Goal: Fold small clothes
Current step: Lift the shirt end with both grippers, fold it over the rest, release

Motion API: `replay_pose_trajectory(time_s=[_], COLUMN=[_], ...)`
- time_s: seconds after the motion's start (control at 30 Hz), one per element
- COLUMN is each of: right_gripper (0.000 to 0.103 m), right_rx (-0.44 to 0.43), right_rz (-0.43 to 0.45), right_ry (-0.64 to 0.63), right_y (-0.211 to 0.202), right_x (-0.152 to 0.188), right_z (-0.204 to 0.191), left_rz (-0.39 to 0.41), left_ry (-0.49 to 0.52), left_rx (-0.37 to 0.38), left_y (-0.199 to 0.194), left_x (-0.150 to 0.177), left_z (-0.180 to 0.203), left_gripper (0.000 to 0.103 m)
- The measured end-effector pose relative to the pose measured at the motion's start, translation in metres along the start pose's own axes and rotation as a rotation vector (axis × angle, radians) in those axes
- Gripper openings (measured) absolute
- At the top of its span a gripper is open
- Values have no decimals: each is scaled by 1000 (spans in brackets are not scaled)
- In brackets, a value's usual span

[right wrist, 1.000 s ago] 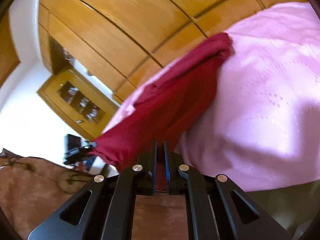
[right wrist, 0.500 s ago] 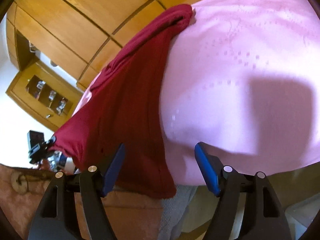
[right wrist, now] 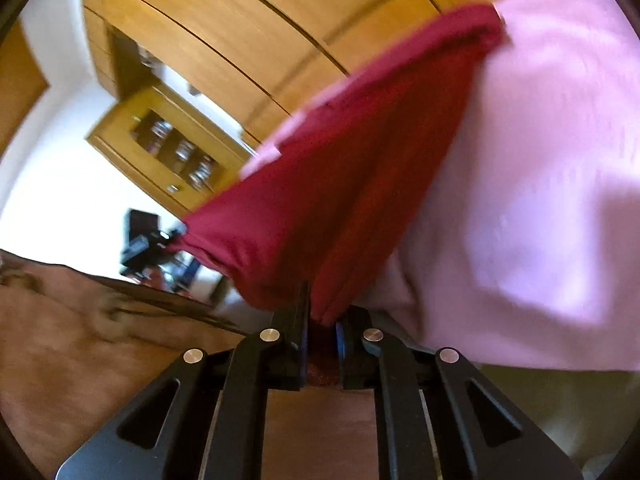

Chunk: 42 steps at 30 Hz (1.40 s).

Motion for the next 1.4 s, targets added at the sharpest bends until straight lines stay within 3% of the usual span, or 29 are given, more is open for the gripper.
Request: replay_pose_trajectory(time_s=[0.17, 0.27, 0.43, 0.63, 0.8, 1.1, 1.4], right_gripper=[10, 10, 9, 9, 9, 9, 9], right_rx=[-81, -153, -185, -161, -133, -98, -27], right_rz=[152, 266, 376, 415, 393, 421, 379], right_ry=[-75, -81, -43, 73, 141, 226, 329], right_y=[-42, -67, -78, -47, -17, 7, 42], right_x=[-24, -30, -49, -79, -96, -143, -182], right_z=[-38, -49, -34, 15, 41, 89, 143], left_rz=[62, 94, 113, 60, 20, 58, 48], left_ry=[-23, -65, -133, -158, -138, -148, -219], left_rx=[40, 118, 201, 126, 55, 0, -51], left_y=[-25, -43, -44, -10, 22, 64, 107], left_x=[1, 1, -16, -43, -70, -137, -184], left_z=[13, 17, 11, -9, -21, -32, -55], left_gripper=[5, 5, 5, 5, 6, 6, 6])
Point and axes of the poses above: each gripper's, at about its wrist camera, not at the fingertips, and y roughly the way its jaws point, z to its right, x to its underside, the point moved 3 cm from there along y, roughly the way its jaws point, and after that the axes turned 12 degrees about -y, right-handed, at the moved point
